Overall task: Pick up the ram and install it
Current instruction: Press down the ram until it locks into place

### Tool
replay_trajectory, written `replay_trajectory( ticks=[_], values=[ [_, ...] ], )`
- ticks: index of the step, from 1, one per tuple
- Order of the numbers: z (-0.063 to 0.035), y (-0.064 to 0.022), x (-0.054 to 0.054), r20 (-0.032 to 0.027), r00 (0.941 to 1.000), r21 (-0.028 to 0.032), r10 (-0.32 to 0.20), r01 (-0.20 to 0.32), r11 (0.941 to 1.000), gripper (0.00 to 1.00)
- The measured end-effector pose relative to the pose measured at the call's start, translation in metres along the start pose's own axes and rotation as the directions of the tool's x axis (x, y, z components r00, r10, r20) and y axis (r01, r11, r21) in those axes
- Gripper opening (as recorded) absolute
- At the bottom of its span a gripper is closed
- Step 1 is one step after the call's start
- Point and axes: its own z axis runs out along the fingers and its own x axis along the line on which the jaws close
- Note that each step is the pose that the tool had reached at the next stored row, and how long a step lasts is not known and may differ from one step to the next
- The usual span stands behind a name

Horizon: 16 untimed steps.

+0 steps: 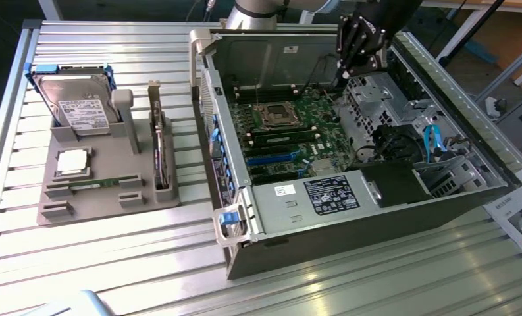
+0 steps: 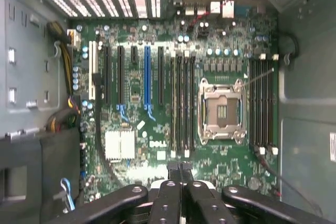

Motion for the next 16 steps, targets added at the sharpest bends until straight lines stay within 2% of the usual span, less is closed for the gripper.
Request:
replay_trajectory(
  ticks=[2,9,12,16],
  values=[
    [-0.0003,-0.0069,0.000,0.0000,1.0000,-0.0006,0.000,0.000,1.0000,0.10],
    [0.0009,-0.0076,0.000,0.0003,1.0000,-0.0005,-0.001,0.001,1.0000,0.10],
    [0.0154,-0.0082,0.001,0.0002,1.0000,-0.0005,-0.001,0.001,1.0000,0.10],
    [0.0251,-0.0086,0.001,0.0001,1.0000,-0.0005,-0.001,0.001,1.0000,0.10]
  ],
)
